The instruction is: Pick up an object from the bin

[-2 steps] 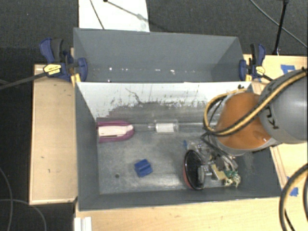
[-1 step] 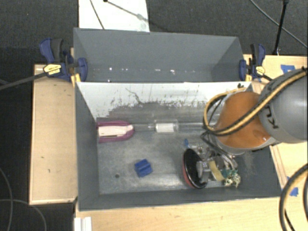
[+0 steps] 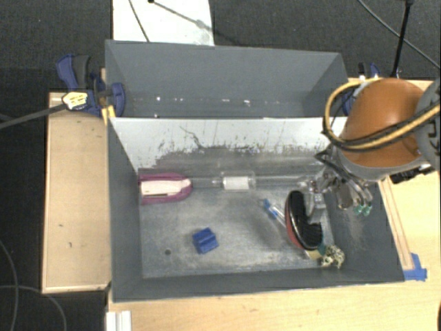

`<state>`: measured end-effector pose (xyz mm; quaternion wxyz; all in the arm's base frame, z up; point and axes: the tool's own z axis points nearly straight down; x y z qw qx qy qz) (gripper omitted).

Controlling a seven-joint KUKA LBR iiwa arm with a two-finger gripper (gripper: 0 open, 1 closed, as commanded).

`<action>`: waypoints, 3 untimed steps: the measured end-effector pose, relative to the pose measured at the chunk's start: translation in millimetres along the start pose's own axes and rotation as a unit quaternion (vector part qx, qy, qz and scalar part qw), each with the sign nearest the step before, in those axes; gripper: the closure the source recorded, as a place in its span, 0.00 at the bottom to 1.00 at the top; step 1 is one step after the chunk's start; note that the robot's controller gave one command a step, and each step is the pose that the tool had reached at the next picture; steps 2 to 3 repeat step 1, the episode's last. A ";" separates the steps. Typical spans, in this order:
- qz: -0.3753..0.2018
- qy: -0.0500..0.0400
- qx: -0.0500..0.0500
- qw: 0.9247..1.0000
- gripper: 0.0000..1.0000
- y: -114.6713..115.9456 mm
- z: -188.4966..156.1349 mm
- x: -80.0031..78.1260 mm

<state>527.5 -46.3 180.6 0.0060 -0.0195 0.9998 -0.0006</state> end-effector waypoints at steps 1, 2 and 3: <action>-0.203 0.002 0.000 0.979 1.00 -18.7 -84.8 -2.9; -0.203 0.002 0.000 0.979 1.00 -18.7 -84.8 -2.9; -0.203 0.002 0.000 0.979 1.00 -18.7 -84.8 -2.9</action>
Offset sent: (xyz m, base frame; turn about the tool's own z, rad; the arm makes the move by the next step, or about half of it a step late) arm 0.0010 -0.0179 0.0830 -0.4112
